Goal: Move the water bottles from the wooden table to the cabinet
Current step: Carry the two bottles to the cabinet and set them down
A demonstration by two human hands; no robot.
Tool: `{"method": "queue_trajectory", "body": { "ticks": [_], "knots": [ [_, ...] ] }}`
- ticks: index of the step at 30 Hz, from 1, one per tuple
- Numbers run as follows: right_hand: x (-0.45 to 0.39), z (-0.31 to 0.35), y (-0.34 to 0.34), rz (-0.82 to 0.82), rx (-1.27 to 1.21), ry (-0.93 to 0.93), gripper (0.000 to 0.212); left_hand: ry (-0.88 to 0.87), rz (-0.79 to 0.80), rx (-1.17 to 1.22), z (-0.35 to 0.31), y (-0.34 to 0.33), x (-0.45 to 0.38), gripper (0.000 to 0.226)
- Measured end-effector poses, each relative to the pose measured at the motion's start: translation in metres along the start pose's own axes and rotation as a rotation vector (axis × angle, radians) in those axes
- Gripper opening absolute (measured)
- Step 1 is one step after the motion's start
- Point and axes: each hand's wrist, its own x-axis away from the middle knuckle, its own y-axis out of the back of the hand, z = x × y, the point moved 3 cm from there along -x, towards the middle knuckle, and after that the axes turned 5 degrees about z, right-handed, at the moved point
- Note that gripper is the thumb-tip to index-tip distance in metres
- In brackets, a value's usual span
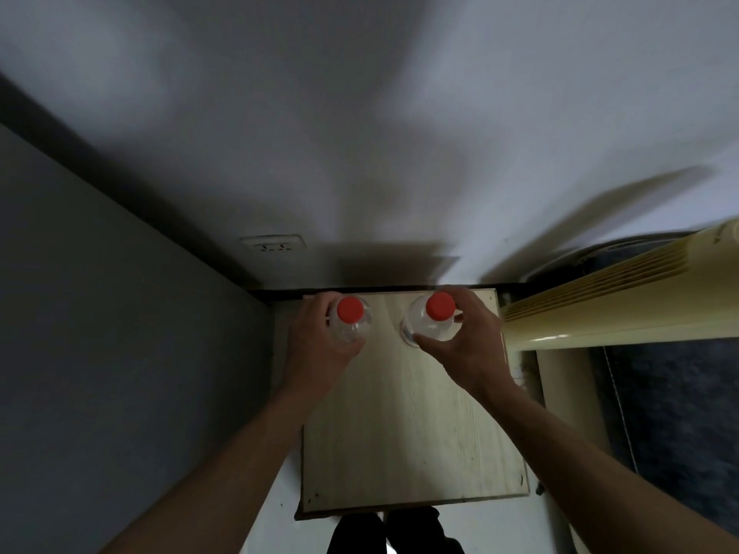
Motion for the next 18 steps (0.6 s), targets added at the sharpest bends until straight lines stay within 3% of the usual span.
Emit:
{"method": "queue_trajectory", "body": {
  "ticks": [18],
  "knots": [
    [-0.009,0.001,-0.022,0.073,-0.018,0.038,0.059,0.012,-0.014,0.021,-0.006,0.006,0.011,0.052]
  ]
}}
